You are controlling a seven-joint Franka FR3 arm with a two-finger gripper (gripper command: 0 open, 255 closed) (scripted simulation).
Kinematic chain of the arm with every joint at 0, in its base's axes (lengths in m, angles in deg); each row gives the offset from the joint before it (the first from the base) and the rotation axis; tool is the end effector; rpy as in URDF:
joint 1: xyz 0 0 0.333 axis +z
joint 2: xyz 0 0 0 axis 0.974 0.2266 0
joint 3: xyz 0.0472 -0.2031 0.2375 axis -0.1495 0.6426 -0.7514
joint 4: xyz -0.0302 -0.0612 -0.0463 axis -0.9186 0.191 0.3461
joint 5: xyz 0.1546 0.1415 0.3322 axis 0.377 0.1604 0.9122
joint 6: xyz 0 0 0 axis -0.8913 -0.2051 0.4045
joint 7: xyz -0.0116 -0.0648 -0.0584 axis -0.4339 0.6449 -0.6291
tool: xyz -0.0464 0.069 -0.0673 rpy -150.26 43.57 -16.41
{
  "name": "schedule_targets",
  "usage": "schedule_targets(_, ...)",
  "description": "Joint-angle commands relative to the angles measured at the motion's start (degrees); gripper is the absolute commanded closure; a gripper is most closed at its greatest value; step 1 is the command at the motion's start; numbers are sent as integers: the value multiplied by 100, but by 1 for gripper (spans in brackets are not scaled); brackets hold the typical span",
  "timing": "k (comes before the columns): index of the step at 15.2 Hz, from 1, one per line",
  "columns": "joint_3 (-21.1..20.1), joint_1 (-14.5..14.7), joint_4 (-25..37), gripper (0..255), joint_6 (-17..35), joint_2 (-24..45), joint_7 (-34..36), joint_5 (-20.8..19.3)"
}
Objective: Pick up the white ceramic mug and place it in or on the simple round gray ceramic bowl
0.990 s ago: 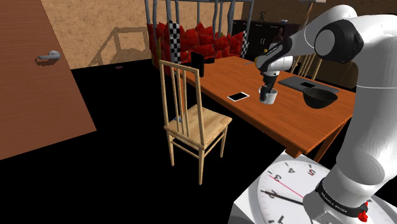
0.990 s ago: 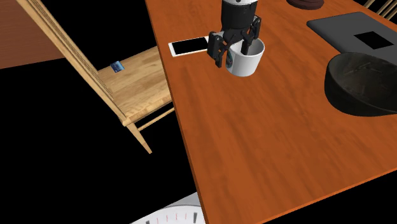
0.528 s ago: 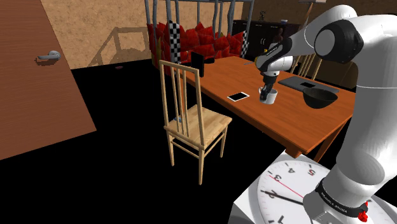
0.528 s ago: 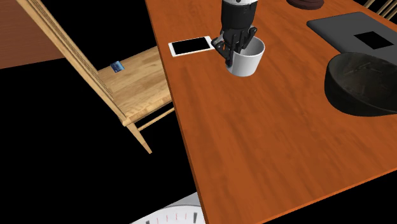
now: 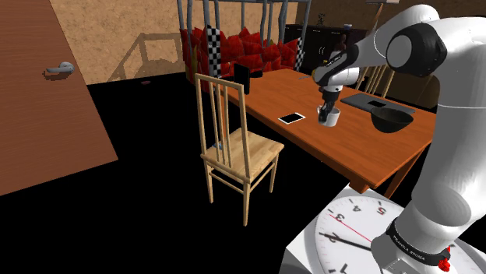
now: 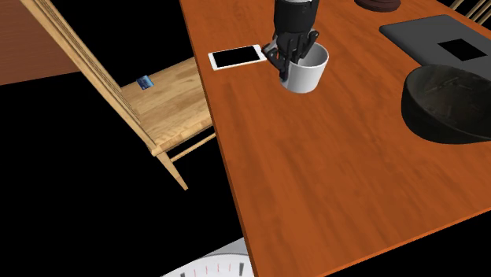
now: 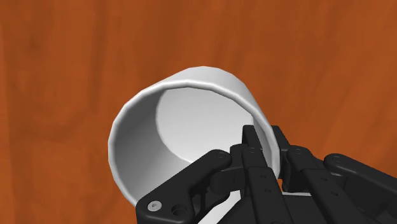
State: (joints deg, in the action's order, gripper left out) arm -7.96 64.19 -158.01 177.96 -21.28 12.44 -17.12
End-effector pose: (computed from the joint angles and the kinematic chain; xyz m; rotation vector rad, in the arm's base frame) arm 0.5157 -0.3571 0.3413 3.0779 0.2107 -0.0252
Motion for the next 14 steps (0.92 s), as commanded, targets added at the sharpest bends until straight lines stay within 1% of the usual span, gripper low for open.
schedule_targets(1,14,12,63,255,-118,-61,20,-32)
schedule_targets(14,96,73,551,255,-988,-476,123,-241)
